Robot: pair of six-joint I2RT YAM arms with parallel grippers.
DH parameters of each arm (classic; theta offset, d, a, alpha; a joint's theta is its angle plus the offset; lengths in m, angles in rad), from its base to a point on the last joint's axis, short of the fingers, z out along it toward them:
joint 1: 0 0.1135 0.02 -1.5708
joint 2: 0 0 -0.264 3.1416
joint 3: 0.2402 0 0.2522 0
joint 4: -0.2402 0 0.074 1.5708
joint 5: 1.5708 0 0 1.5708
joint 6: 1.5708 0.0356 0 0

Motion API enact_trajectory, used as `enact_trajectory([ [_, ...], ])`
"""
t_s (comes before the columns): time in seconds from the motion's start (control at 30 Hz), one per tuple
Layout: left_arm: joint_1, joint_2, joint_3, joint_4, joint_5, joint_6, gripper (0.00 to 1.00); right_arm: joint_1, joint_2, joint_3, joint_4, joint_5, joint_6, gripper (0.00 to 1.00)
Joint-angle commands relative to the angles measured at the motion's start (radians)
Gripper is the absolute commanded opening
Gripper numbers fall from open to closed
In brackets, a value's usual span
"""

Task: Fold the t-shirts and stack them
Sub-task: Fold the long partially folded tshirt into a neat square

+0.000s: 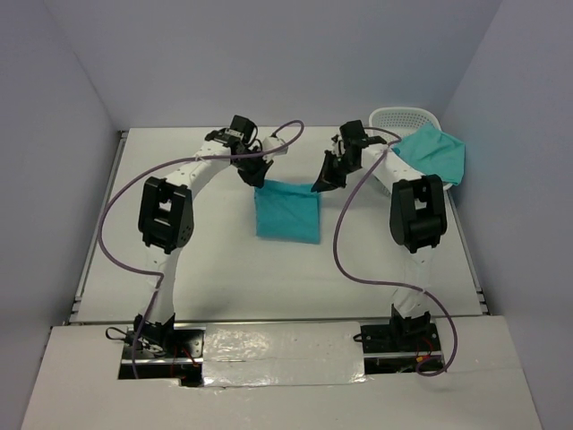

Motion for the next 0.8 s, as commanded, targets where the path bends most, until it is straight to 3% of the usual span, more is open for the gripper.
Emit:
enact_trajectory([
  [0.0, 0.024, 0.025, 0.025, 0.075, -0.084, -0.038, 0.0, -0.025, 0.036, 0.082, -0.019, 0.087, 0.014, 0.02],
  [0.03, 0.026, 0.031, 0.03, 0.082, -0.092, -0.058, 0.0, -0.025, 0.049, 0.08, -0.002, 0.091, 0.017, 0.07],
  [0.07, 0.024, 0.051, 0.048, 0.09, -0.112, -0.072, 0.06, -0.027, 0.056, 0.082, 0.009, 0.096, 0.021, 0.2],
  [0.1, 0.024, 0.064, 0.063, 0.087, -0.124, -0.079, 0.28, -0.027, 0.064, 0.085, 0.024, 0.096, 0.026, 0.31],
  [0.17, 0.03, 0.09, 0.108, 0.086, -0.15, -0.115, 0.42, -0.027, 0.102, 0.158, 0.006, 0.148, 0.021, 0.48],
  [0.3, 0.064, 0.1, 0.188, 0.119, -0.185, -0.211, 0.73, -0.027, 0.104, 0.284, 0.009, 0.235, -0.018, 0.52],
  [0.33, 0.085, 0.097, 0.203, 0.128, -0.184, -0.258, 0.86, -0.024, 0.093, 0.312, 0.003, 0.266, -0.026, 0.53],
  [0.43, 0.107, 0.045, 0.228, 0.168, -0.138, -0.317, 0.99, -0.005, 0.006, 0.321, 0.026, 0.355, -0.08, 0.52],
  [0.5, 0.102, -0.053, 0.133, 0.21, -0.086, -0.322, 0.95, 0.041, -0.084, 0.213, 0.058, 0.409, -0.113, 0.48],
  [0.57, 0.079, -0.152, 0.006, 0.254, 0.024, -0.316, 0.85, 0.091, -0.14, 0.059, 0.145, 0.388, -0.141, 0.38],
  [0.6, 0.066, -0.177, -0.03, 0.251, 0.067, -0.296, 0.64, 0.101, -0.172, 0.013, 0.188, 0.31, -0.135, 0.32],
  [0.63, 0.031, -0.208, -0.089, 0.221, 0.133, -0.293, 0.45, 0.108, -0.175, -0.056, 0.27, 0.252, -0.106, 0.2],
  [0.7, -0.009, -0.216, -0.136, 0.175, 0.192, -0.282, 0.13, 0.125, -0.154, -0.075, 0.323, 0.17, -0.059, 0.08],
  [0.73, -0.046, -0.212, -0.177, 0.138, 0.251, -0.277, 0.12, 0.127, -0.116, -0.078, 0.36, 0.114, -0.033, 0.0],
  [0.77, -0.06, -0.211, -0.203, 0.136, 0.273, -0.276, 0.12, 0.13, -0.097, -0.081, 0.383, 0.087, 0.016, 0.0],
])
